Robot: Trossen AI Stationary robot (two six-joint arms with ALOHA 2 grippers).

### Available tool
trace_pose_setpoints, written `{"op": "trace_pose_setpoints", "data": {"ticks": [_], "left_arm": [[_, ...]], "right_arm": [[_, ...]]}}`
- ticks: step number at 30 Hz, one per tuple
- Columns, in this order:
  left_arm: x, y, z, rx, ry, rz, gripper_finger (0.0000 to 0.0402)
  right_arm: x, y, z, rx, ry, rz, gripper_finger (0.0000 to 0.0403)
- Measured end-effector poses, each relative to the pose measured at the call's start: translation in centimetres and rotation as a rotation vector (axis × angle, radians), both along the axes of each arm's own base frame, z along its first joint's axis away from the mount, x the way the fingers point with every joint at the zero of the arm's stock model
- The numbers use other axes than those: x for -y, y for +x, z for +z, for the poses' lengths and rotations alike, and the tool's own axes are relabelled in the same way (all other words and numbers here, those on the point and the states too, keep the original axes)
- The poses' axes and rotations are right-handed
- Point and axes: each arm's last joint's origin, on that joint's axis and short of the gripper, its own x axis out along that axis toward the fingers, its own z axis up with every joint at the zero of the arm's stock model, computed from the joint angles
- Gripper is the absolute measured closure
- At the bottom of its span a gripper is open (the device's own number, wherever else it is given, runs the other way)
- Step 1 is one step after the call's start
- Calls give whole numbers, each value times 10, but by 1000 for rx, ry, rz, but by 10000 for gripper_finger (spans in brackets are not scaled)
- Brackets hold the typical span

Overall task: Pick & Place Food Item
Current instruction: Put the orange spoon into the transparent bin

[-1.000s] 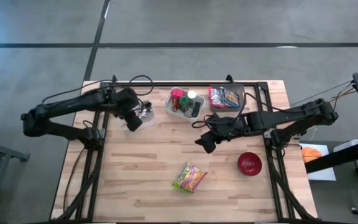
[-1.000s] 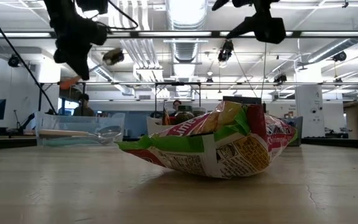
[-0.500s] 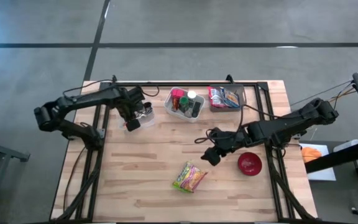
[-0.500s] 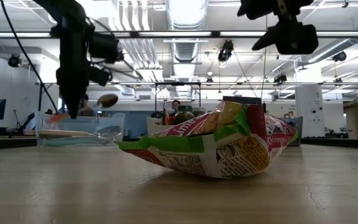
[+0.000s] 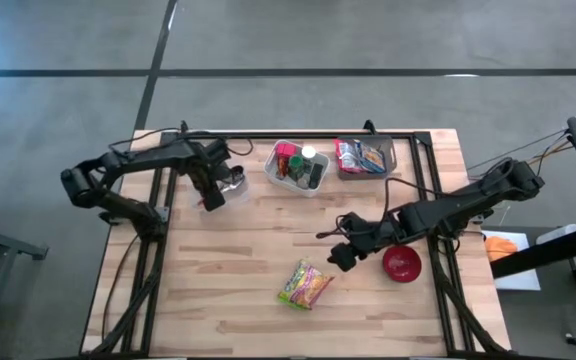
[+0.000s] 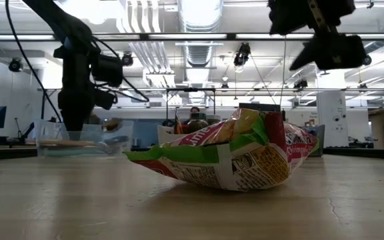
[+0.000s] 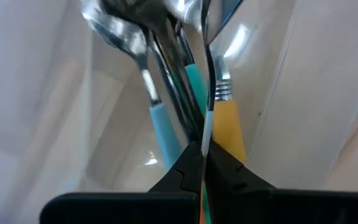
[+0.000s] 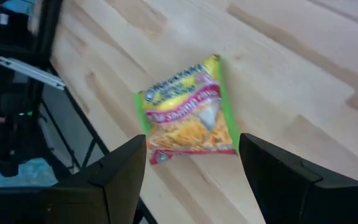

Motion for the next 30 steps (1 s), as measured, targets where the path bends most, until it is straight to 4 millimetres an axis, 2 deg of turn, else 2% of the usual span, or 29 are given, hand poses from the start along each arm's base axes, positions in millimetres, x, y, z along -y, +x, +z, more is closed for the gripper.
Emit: {"op": "trace_pose_setpoints", "data": {"ticks": [10,18,30], "left_arm": [[-2,3,-8,-30,-34,22,401],[-2,3,-10,-27,-30,23,401],[-3,3,-10,-31,-20,60,399]], "right_arm": [[-14,-8,-16,-25,112,-13,150],[-15,-13,-41,33,204,-70,150],[-17,-14,-45,65,237,-106,150]]}}
